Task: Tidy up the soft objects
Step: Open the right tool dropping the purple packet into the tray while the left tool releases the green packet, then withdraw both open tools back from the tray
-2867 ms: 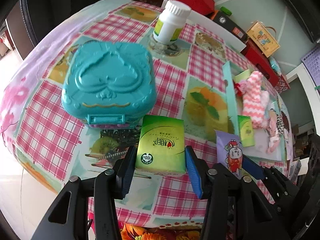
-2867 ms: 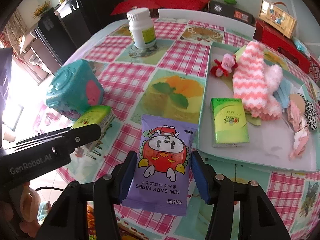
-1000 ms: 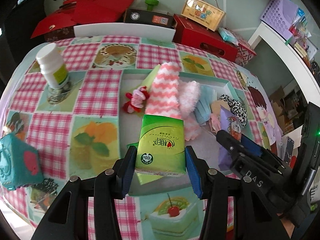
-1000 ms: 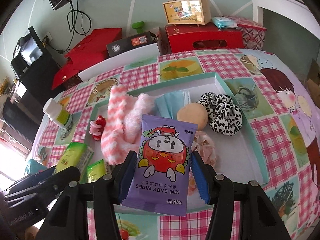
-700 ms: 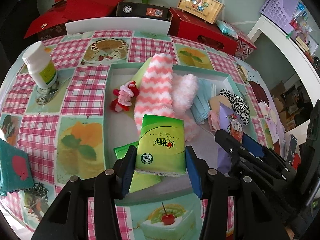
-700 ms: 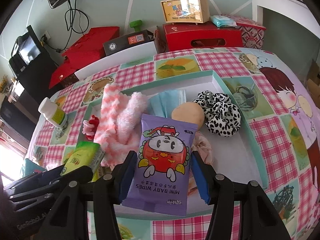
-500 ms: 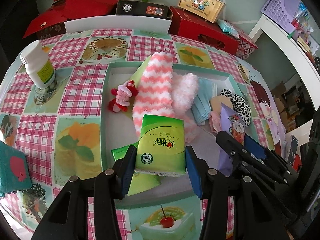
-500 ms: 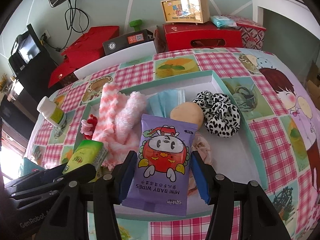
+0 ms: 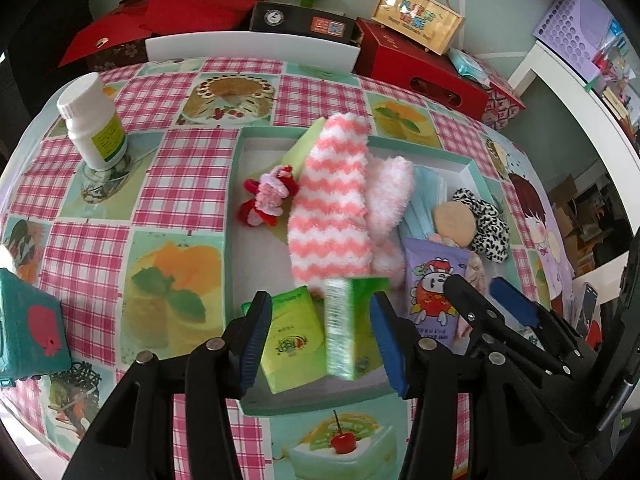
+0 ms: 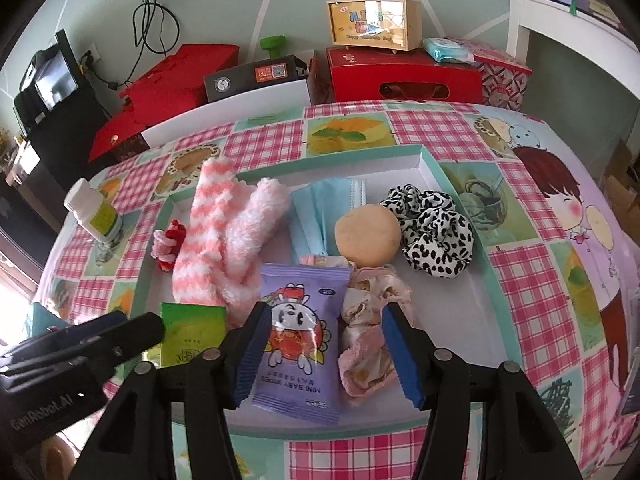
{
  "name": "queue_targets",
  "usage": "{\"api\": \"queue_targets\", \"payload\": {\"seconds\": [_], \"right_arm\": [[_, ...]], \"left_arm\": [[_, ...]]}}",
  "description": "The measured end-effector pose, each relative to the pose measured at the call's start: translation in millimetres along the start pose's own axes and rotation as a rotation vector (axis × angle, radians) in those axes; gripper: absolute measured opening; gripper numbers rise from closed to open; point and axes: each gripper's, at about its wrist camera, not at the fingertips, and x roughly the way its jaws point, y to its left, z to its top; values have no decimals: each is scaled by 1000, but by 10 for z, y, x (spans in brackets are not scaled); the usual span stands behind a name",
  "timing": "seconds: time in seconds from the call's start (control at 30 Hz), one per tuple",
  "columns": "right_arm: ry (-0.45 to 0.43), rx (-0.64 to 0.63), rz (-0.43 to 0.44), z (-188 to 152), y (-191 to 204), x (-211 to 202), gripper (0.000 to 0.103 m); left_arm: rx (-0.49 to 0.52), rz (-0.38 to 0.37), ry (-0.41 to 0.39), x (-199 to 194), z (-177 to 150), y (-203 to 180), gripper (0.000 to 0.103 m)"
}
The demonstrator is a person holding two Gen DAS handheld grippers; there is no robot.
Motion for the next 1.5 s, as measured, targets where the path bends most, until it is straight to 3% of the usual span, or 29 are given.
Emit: {"api": "queue_targets", "payload": {"seconds": [0.03, 0.13, 0.2, 0.27, 0.33, 0.4, 0.47, 0.83, 1.17, 1.5], "right_arm": [[-1, -7, -13, -2, 7, -1, 67], [-4, -27, -36, 0, 29, -4, 70], [-5, -40, -53, -4, 44, 4, 87], [-12, -51, -70, -13, 56, 8, 90], [-13, -55, -80, -14, 53, 14, 91], [-13, -52, -87, -16, 43, 20, 103], [-19, -51, -91, -17, 33, 11, 103], [-6, -73, -110, -44, 81, 19, 103], [5, -103, -126, -116, 201, -46, 103], [15, -143, -137, -260, 327, -175, 103]], "left_arm": [[-6, 11, -2, -3, 0, 20, 61], [-24, 36, -8, -11, 2, 95, 63], [-36, 59, -12, -16, 2, 150, 67], [-51, 92, -25, -25, 3, 218, 84], [-61, 120, -43, -40, 1, 272, 86], [-71, 162, -65, -49, -4, 323, 89], [-79, 185, -78, -53, -15, 371, 99], [-83, 219, -89, -94, -68, 448, 99], [-60, 193, -59, -190, -200, 471, 99], [-53, 275, -96, -389, -383, 588, 99]]}}
